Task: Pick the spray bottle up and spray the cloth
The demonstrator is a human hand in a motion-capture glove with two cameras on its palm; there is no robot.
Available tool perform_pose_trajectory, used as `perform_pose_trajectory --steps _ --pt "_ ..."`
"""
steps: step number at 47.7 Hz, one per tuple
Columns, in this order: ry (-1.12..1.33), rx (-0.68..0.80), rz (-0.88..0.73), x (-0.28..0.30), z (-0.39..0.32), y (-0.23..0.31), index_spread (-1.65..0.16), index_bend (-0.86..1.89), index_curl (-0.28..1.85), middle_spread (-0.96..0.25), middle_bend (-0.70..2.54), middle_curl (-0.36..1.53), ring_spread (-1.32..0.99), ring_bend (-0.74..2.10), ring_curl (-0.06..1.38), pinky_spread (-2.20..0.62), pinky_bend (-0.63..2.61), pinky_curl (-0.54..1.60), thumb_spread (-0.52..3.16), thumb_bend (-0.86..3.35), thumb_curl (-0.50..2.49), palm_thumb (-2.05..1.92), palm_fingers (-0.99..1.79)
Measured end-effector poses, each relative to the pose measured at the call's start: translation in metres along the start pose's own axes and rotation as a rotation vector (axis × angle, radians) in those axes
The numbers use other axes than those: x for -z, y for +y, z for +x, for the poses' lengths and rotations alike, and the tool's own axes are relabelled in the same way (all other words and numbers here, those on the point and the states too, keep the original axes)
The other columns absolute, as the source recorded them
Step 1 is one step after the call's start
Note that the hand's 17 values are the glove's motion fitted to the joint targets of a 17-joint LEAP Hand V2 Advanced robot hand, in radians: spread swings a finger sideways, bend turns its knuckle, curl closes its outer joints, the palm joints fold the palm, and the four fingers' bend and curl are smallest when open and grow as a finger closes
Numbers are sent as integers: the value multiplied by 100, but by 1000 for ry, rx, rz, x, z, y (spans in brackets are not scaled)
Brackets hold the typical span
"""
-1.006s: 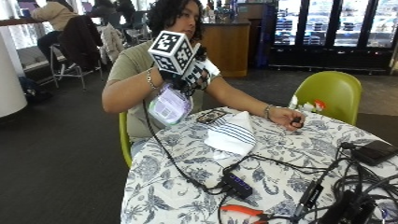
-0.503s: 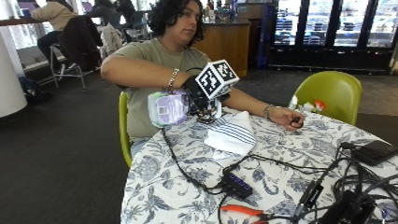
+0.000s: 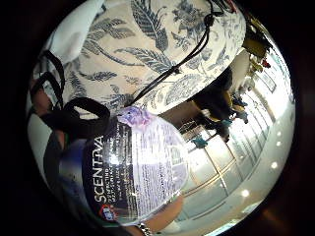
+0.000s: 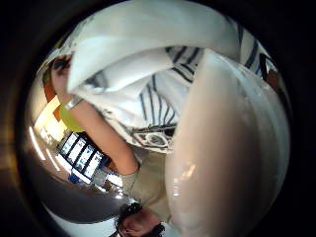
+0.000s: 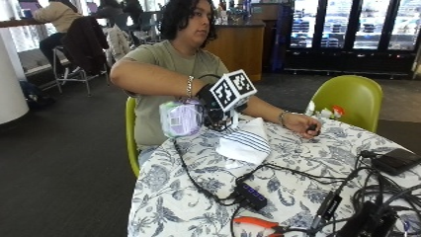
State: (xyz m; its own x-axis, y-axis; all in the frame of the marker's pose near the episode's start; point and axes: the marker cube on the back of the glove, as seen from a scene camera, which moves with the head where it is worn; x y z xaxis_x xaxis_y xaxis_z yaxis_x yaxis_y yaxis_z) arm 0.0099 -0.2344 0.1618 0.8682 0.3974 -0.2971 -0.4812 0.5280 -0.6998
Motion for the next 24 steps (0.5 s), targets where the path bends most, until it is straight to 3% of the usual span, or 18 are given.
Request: perform_pose_trajectory --steps 10,18,24 --pt "-122 158 228 72 -30 37 -29 19 59 -18 53 56 -19 71 49 -25 43 42 42 -3 78 99 130" --pt "-325 423 427 133 -64 55 -30 19 60 -18 53 56 -19 71 49 -25 43 42 42 -3 78 99 130" --pt "-537 619 556 166 -101 40 -30 18 60 -18 53 56 -20 71 49 -25 43 42 42 -3 79 98 131"
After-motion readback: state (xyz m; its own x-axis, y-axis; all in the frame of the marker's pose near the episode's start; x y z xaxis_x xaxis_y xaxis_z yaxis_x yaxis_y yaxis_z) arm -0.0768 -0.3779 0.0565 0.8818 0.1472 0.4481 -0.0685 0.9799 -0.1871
